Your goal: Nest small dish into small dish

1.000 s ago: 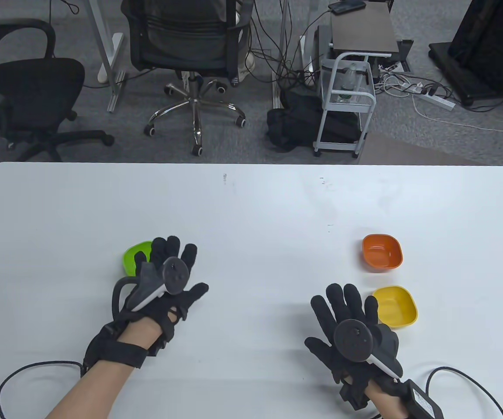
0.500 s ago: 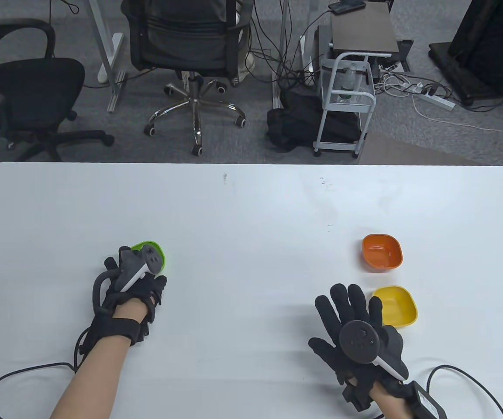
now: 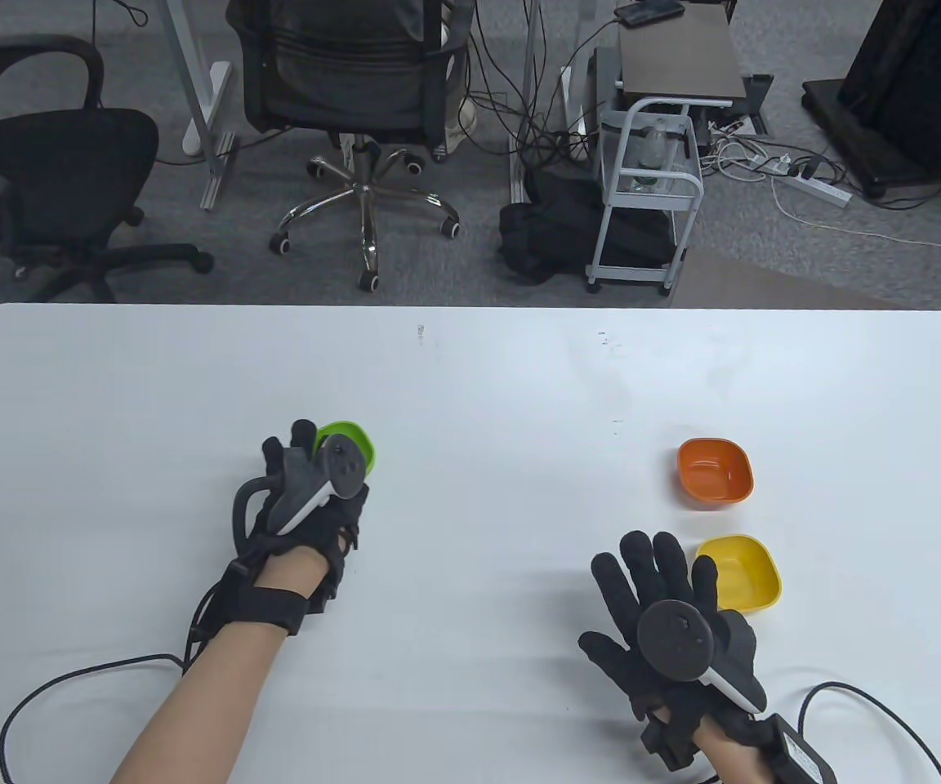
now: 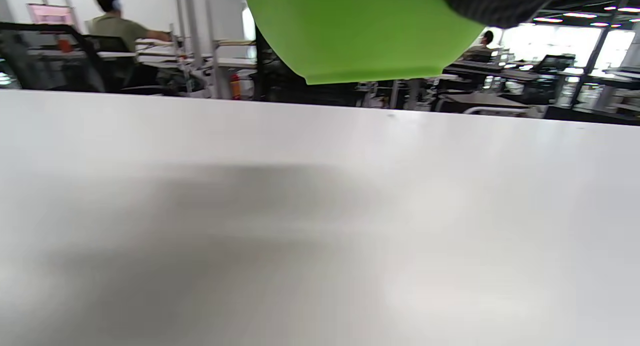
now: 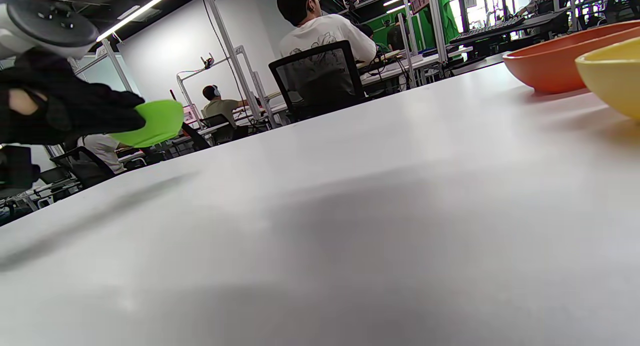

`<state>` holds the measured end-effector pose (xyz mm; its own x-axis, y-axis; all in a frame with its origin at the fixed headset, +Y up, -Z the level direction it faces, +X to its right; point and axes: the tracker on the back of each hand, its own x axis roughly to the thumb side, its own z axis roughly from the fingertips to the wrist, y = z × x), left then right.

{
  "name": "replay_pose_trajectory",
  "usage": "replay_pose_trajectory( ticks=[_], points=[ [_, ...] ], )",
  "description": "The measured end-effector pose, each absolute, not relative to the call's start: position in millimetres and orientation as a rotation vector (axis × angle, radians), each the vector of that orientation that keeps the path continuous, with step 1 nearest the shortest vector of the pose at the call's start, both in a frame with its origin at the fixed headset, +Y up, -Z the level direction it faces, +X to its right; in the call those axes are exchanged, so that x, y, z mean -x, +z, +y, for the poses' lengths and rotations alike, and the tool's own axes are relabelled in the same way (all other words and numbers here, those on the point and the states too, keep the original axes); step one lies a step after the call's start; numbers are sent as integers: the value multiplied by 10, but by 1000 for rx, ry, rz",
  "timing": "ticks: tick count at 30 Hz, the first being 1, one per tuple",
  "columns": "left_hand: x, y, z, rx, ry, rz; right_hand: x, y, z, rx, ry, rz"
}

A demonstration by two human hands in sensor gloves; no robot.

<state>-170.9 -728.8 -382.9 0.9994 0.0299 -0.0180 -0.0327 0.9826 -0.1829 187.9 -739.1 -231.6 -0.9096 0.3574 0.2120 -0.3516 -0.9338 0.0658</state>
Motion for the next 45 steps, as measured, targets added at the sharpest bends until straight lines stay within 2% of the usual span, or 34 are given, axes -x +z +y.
replay_pose_trajectory(
  ticks=[4,8,16,32,38,45],
  points=[
    [1068,-3648,-7223,182,21,-136,-1884,-2307,-7385,-316,2757,28],
    [498,-3443,-7299,210,19,-267,-1906,-2297,-7377,-312,2756,15],
    [-64,-3206,-7688,253,-56,-412,-1936,-2278,-7365,-277,2788,-14],
    [-91,-3205,-7927,284,-133,-392,-1934,-2273,-7360,-282,2785,5],
    [-12,-3179,-7832,282,-79,-393,-1924,-2280,-7363,-284,2786,14],
    [199,-3121,-7554,237,-25,-379,-1902,-2279,-7369,-300,2792,23]
  ],
)
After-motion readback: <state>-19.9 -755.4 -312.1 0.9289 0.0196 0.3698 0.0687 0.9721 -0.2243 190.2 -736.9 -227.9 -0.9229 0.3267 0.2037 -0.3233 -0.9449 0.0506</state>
